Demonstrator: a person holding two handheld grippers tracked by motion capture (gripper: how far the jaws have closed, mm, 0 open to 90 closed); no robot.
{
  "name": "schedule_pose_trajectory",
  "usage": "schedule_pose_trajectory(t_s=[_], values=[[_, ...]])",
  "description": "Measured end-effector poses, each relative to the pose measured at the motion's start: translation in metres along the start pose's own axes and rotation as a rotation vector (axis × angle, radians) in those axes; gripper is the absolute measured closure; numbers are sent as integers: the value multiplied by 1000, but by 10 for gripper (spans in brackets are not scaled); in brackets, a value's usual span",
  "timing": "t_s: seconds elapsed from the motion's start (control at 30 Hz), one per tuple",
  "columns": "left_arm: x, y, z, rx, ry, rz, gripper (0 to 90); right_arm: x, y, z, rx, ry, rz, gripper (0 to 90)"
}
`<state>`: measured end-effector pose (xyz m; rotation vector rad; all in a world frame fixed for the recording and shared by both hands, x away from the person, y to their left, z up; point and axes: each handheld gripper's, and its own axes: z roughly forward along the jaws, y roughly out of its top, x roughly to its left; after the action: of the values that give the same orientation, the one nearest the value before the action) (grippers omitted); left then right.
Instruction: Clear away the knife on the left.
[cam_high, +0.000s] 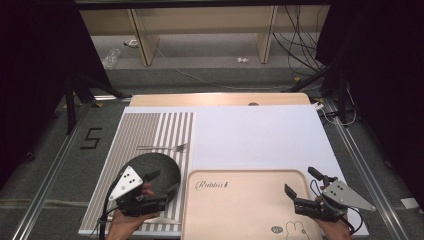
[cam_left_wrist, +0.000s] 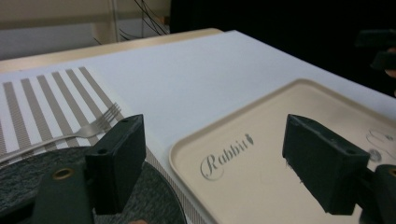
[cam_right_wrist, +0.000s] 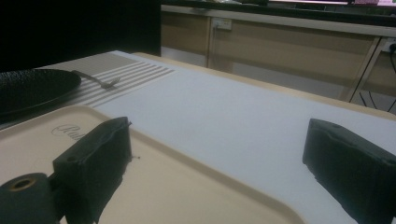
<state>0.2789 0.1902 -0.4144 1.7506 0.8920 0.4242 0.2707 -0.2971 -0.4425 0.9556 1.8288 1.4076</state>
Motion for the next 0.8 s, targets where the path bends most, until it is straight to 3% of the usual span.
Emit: schedule_pose_trajectory(t_s=[0.07, 0.2, 0.27, 0.4, 0.43, 0.47, 0.5, 0.6, 0.67, 0.8], values=[[5, -1, -1, 19, 10, 17, 215, 0, 0, -1, -5, 7, 2, 87], [16, 3, -9, 29, 10, 14, 228, 0, 0, 0, -2, 12, -3, 87], [19, 8, -14, 31, 10, 34, 235, 1, 0, 0, -4, 13, -6, 90], [23, 12, -20, 82, 14, 79, 235, 1, 0, 0, -6, 13, -4, 90], [24, 12, -20, 104, 15, 90, 235, 1, 0, 1, -6, 12, -3, 90], [25, 11, -19, 161, 15, 110, 235, 1, 0, 1, -1, 13, -3, 90], [25, 11, -19, 161, 15, 110, 235, 1, 0, 2, 1, 14, -4, 90], [23, 10, -17, 254, 25, 163, 235, 1, 0, 2, 0, 16, -4, 90], [20, 11, -18, 305, -1, 150, 234, 1, 0, 2, 0, 16, -3, 91], [5, 7, -20, 444, 29, 284, 227, 1, -1, 2, 5, 19, -1, 91]])
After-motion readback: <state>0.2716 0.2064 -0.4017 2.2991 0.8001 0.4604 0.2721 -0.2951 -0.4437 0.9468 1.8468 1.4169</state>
